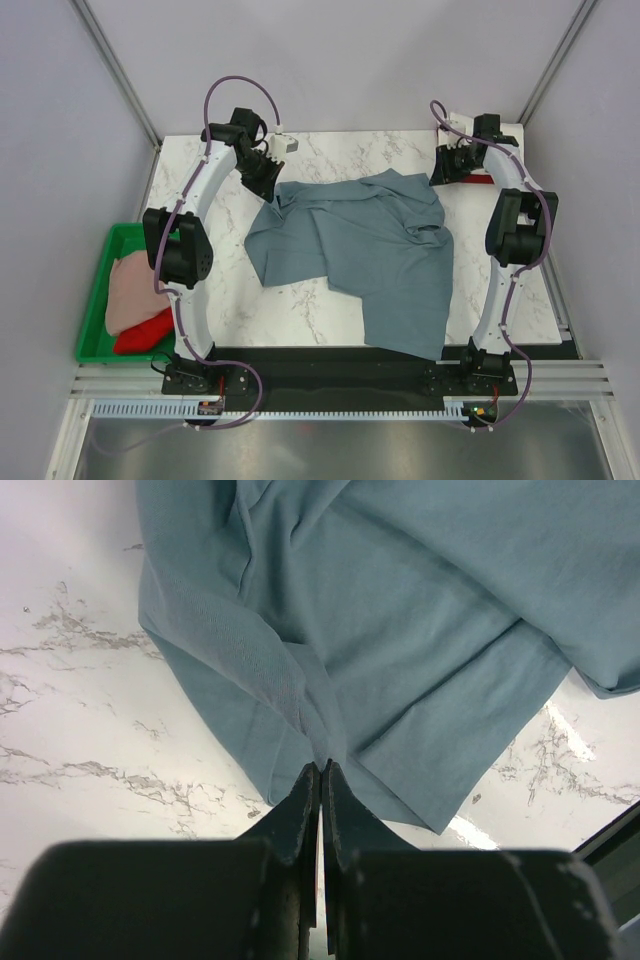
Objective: Fold and stack the t-shirts
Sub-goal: Flatten the tshirt out
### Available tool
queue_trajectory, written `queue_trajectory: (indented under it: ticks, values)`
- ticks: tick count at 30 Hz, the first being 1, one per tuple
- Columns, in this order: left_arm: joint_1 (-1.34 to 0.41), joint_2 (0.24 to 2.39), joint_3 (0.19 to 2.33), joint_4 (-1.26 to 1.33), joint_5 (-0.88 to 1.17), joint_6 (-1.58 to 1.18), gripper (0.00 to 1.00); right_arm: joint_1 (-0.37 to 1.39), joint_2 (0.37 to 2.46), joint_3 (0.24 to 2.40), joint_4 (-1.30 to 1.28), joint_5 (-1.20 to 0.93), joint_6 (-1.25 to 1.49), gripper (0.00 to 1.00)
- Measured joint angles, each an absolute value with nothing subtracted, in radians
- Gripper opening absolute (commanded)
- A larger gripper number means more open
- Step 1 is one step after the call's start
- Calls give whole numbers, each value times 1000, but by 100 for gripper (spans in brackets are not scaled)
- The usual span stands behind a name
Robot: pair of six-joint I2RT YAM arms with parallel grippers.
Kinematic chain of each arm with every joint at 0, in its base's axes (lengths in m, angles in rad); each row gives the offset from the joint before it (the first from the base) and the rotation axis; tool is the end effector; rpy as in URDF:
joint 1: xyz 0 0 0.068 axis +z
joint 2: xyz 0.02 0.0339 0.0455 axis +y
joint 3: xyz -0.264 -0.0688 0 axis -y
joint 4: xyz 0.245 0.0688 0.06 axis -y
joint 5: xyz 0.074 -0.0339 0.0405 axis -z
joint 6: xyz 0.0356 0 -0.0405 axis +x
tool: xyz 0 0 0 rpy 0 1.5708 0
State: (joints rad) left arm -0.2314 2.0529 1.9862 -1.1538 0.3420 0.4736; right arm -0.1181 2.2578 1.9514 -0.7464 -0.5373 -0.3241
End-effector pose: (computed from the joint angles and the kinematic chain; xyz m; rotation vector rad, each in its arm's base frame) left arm 0.4136 -0.1097 0.2899 1.0193 2.5297 -0.4090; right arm 0.4896 -0.0397 0.2101 -0.4345 2.4457 0.5215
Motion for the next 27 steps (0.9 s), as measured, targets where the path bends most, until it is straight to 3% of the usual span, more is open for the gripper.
queue_trajectory:
  ticks: [19,27]
  values:
    - [-231,2053,1989,-1155,341,474,3,-122,2354,1953,-764,-498,-318,40]
    - [-231,2055,2008,-1153,341,474,3,-122,2354,1953,-766,-484,-328,34]
